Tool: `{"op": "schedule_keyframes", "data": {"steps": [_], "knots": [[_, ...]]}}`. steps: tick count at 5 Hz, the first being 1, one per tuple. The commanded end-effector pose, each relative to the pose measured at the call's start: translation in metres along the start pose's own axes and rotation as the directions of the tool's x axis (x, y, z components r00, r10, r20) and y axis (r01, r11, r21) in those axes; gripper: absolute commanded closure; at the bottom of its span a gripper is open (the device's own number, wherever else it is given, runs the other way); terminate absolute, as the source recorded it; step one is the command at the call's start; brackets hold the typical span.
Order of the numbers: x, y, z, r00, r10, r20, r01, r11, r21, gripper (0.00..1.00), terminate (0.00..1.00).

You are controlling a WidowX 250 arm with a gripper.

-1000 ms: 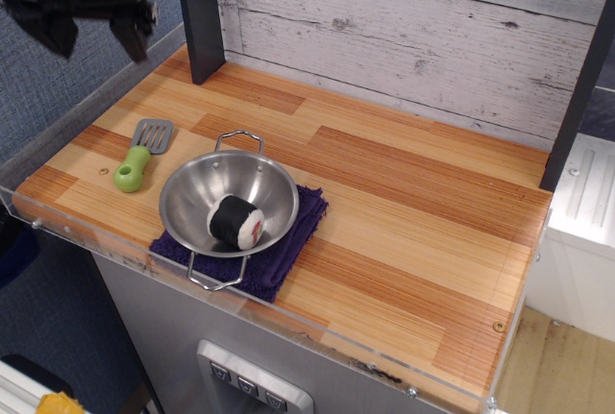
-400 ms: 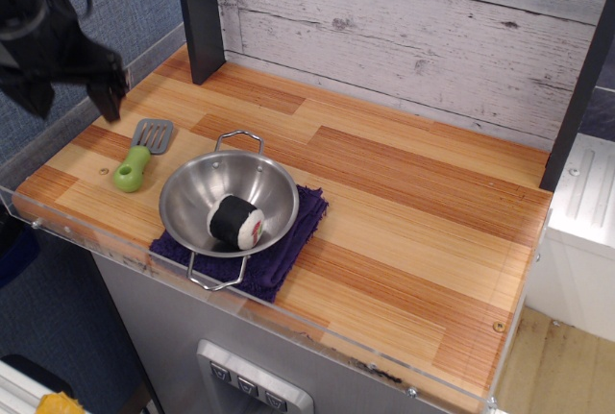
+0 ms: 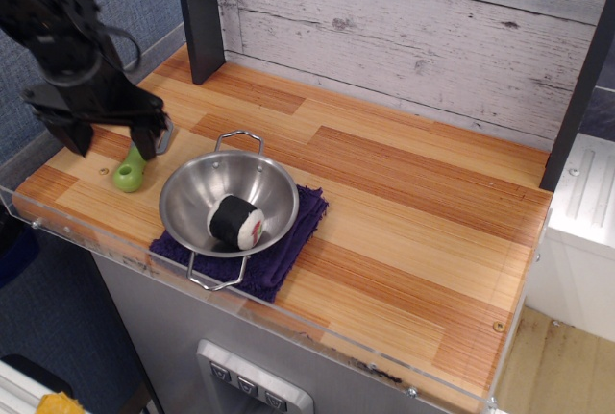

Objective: Move the spatula to the counter on the right of the blue towel.

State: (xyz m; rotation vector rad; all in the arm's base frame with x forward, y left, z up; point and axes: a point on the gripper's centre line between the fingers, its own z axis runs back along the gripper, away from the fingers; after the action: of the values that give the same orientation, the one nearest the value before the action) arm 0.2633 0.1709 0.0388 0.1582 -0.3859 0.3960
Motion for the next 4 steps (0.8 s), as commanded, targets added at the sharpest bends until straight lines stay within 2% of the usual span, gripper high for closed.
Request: {"op": "schedule_keyframes", "data": {"steps": [1, 2, 3, 4], "knots": [[0.0029, -0.0022, -0.0056, 0.999, -0.01, -0.043, 0.01, 1.0, 0.008, 0.0, 0.0], [-0.0007, 0.0002, -0.0111, 0.997, -0.002, -0.078, 0.003, 1.0, 0.014, 0.0, 0.0], [-0.0022, 0.0043, -0.0134, 0.996, 0.016, -0.083, -0.013, 0.999, 0.035, 0.0, 0.0], [-0.0047, 0.0067, -0.0151, 0.996, 0.036, -0.086, -0.033, 0.999, 0.04, 1.0, 0.0]]}}
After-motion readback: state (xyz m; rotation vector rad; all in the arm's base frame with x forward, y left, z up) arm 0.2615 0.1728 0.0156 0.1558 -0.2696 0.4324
